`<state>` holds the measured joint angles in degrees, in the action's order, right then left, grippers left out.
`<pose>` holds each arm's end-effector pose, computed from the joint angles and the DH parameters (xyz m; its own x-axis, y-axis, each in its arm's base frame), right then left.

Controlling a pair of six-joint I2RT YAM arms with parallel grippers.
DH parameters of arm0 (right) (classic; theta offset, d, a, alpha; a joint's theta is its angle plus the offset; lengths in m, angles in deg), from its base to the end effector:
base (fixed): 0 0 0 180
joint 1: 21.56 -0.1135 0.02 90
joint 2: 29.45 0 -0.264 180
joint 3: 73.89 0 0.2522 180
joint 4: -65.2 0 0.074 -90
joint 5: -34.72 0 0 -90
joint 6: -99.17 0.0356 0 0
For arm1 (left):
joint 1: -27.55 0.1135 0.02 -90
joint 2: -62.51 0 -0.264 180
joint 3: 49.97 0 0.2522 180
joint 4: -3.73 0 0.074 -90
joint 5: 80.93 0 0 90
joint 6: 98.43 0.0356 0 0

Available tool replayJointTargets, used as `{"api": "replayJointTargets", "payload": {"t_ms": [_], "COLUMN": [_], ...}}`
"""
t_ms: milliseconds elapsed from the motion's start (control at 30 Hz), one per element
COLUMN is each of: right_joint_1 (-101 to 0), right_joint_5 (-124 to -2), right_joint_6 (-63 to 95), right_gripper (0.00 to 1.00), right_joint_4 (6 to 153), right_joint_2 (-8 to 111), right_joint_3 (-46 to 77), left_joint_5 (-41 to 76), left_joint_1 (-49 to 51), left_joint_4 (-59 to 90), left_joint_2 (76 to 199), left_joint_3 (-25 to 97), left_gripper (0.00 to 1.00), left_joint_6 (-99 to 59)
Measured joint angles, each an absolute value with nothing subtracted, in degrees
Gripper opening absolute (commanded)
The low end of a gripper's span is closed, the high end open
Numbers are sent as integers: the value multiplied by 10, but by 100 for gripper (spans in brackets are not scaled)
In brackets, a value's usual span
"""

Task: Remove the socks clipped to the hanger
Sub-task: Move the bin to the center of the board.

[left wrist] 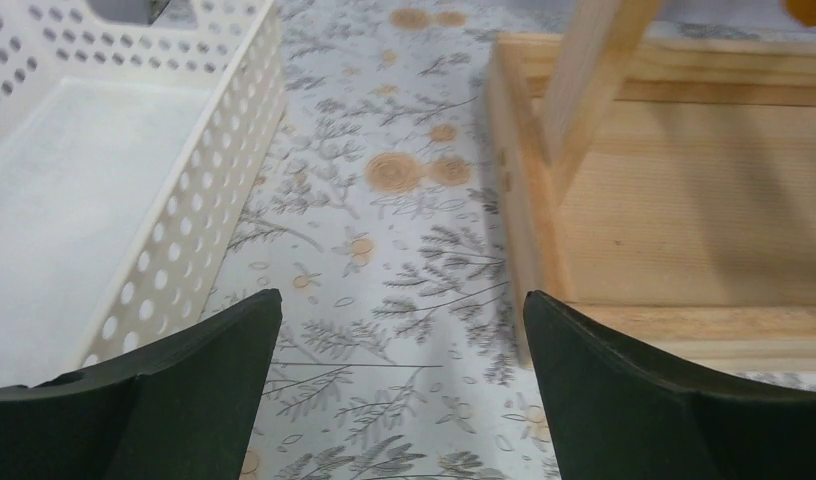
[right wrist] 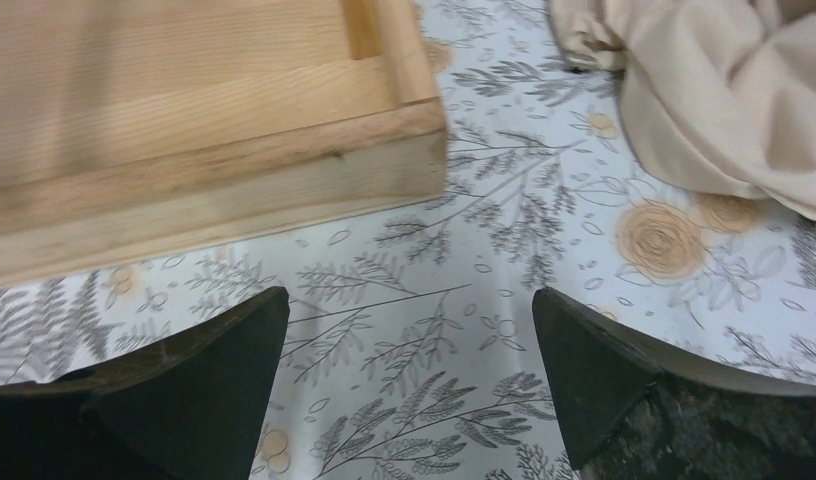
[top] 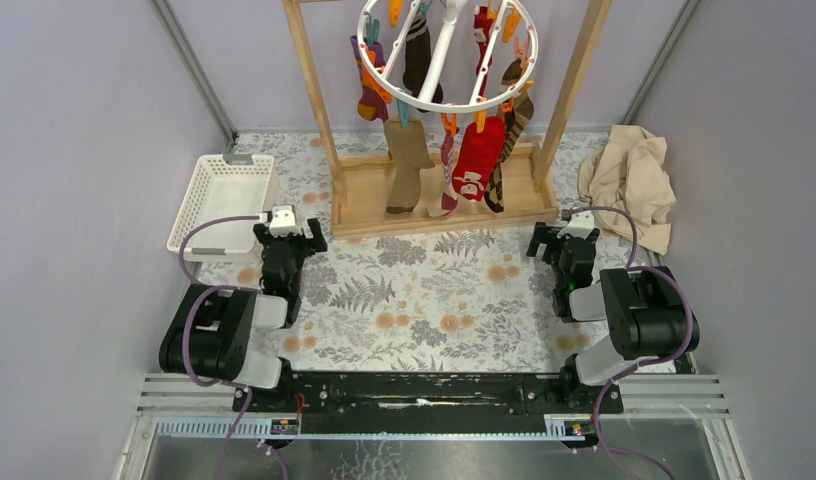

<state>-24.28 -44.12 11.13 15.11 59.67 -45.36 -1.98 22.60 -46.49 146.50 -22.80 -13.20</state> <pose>0.2469 0.0048 0.1379 -0.1770 0.0252 -0.9839 0.1497 0.9887 -0.0016 0.2383 -0.0138 0.1524 -0.1054 -0.0728 -0.9918 -0.1142 0.9916 -0.0607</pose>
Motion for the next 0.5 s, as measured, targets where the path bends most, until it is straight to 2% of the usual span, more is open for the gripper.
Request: {"api": "replayJointTargets", "payload": {"t_ms": [200, 300, 400, 500], "right_joint_1": [-243, -243, -243, -243], "right_joint_5": [-507, -519, -531, -537], "right_joint_6": [84, 80, 77, 116], "right_gripper": [100, 100, 100, 100], "right_joint_4": [127, 154, 212, 322], "right_joint_2": [590, 550, 478, 398], "right_joint_3": [-479, -479, -465, -412], "left_joint_5": [-61, -74, -83, -101], "left_joint_1": [161, 149, 135, 106], "left_joint_4": [-395, -349, -291, -175], "left_joint_2": [1378, 1340, 1287, 1254], "left_joint_3": [-217, -197, -181, -104], "left_gripper": [99, 99, 99, 99], "left_joint_6": [-105, -106, -116, -134]}}
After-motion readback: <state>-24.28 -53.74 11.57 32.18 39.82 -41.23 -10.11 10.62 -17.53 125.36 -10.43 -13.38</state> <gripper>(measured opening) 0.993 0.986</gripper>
